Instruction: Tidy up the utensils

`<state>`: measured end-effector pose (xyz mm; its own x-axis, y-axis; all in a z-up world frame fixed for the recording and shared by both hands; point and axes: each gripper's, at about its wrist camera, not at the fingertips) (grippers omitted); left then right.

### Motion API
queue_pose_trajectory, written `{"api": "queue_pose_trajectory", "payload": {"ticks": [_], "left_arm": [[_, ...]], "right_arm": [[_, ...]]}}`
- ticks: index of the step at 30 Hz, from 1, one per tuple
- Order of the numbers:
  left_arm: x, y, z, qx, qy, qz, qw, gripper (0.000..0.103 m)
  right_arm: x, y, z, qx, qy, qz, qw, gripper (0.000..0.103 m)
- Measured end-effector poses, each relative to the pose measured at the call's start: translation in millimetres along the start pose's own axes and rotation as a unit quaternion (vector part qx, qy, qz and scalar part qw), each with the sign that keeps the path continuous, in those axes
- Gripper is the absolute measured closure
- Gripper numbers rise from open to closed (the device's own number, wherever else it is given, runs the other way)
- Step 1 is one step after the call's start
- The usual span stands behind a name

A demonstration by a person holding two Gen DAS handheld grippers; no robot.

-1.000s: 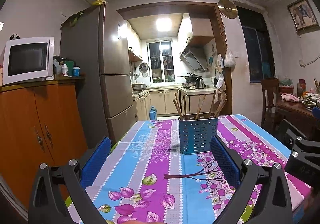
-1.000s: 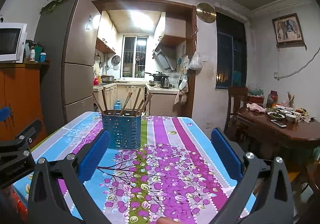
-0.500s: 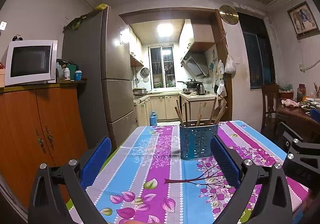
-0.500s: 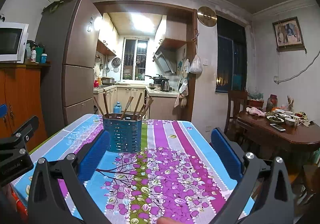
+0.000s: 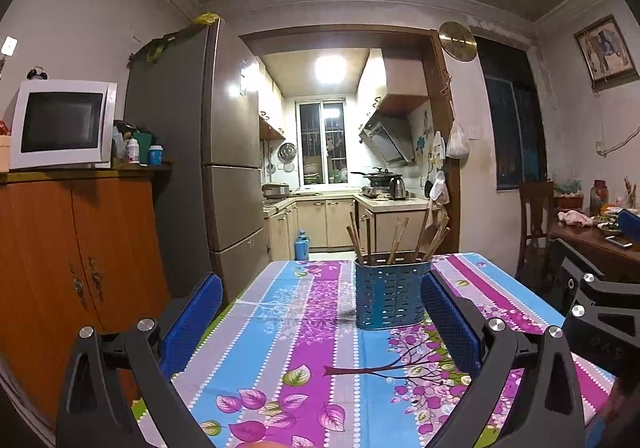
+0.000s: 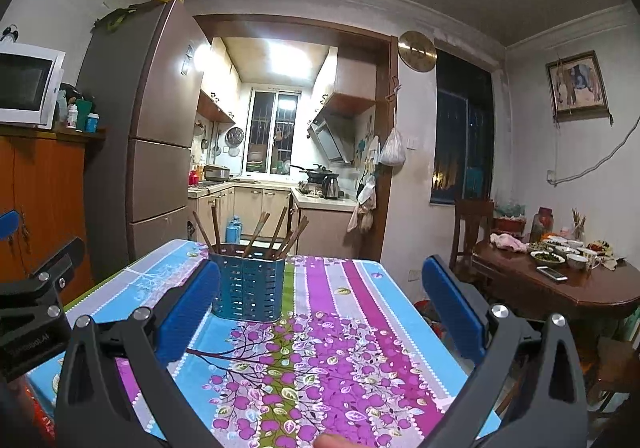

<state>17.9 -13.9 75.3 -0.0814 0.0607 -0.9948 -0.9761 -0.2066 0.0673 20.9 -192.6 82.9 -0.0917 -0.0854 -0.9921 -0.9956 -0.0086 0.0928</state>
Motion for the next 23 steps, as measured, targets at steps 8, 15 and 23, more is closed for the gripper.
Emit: {"api": "queue_pose_trajectory", "payload": {"ticks": [8, 15, 23], "left_arm": [[1.7, 1.0, -1.9, -0.015, 0.001, -0.019, 0.9997, 0.006], [4.2, 0.0, -2.2, -0.009, 0.004, -0.015, 0.9998, 0.008], [2.3, -1.4, 2.2, 0.001, 0.011, -0.010, 0.9999, 0.006]], "right_arm": [[1.9, 0.2, -5.1, 0.002, -0.010, 0.003, 1.000, 0.005], [2.7, -0.9, -4.8, 0.006, -0.010, 0.003, 1.000, 0.005], [3.2, -0.4, -6.4, 0.006, -0.013, 0.004, 1.000, 0.005]]}}
Point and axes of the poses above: each gripper's, at about its wrist camera, not at the fingertips, and y roughly against the way its jaws point, z to its left, x to its underside, and after that the axes turned 12 degrees about -x, right-handed
